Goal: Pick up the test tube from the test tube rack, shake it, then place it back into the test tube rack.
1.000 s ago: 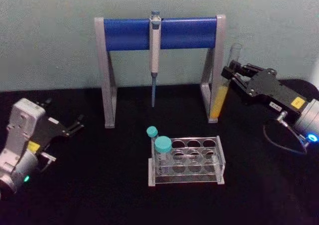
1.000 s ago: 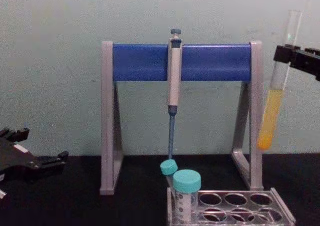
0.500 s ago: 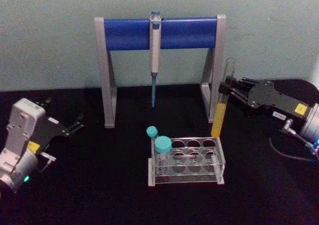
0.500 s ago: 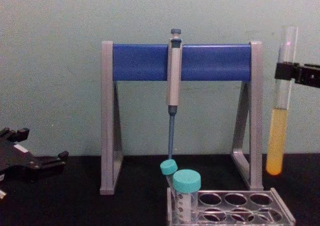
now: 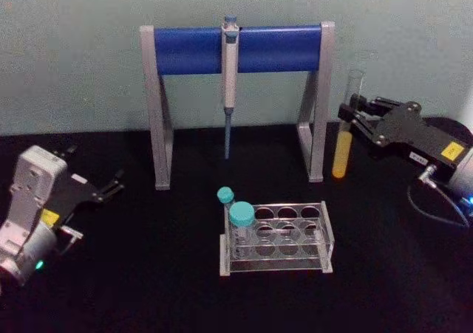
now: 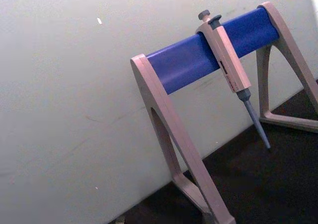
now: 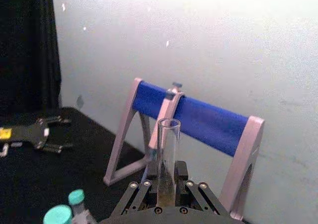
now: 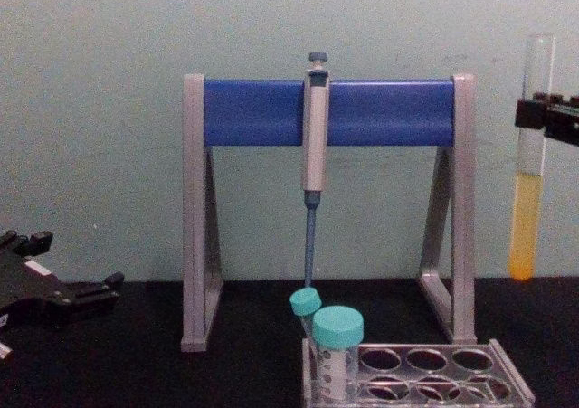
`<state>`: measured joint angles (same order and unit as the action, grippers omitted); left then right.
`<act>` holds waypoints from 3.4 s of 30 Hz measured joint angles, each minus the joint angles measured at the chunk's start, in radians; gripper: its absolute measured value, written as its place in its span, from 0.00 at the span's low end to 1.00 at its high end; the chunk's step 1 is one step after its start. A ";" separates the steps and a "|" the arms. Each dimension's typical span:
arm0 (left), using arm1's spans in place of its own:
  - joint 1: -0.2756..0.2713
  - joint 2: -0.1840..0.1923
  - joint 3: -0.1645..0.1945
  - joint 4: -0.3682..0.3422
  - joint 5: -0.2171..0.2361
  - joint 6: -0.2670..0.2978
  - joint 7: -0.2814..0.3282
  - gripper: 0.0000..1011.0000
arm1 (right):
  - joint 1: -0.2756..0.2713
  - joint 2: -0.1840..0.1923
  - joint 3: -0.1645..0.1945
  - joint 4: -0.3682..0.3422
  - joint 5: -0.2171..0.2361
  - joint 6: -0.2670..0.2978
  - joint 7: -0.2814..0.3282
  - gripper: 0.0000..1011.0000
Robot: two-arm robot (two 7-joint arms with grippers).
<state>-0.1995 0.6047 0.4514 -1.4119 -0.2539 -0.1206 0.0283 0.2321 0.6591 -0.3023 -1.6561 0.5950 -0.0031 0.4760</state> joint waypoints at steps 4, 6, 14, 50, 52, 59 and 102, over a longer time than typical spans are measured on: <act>0.000 0.000 0.000 0.000 0.000 0.000 0.000 0.99 | 0.008 -0.038 0.004 0.027 0.005 -0.018 0.000 0.23; 0.000 0.000 0.000 0.000 0.000 0.000 0.000 0.99 | 0.016 -0.065 0.004 0.051 0.019 -0.027 0.011 0.23; 0.000 0.000 0.000 0.000 0.000 0.000 0.000 0.99 | 0.048 -0.113 -0.016 0.106 0.100 -0.027 0.108 0.23; 0.000 0.000 0.000 0.000 0.000 0.000 0.000 0.99 | 0.023 -0.010 -0.020 0.047 0.103 -0.017 0.083 0.23; 0.000 0.000 0.000 0.000 0.000 0.000 0.000 0.99 | 0.036 -0.024 -0.027 0.059 0.097 -0.018 0.084 0.23; 0.000 0.000 0.000 0.000 0.000 0.000 0.000 0.99 | 0.072 -0.058 -0.052 0.092 0.093 -0.017 0.115 0.23; 0.000 0.000 0.000 0.000 0.000 0.000 0.000 0.99 | 0.021 0.035 -0.071 0.017 0.099 -0.003 0.156 0.23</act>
<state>-0.1995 0.6047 0.4514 -1.4120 -0.2539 -0.1205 0.0283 0.2527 0.6943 -0.3733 -1.6395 0.6943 -0.0058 0.6315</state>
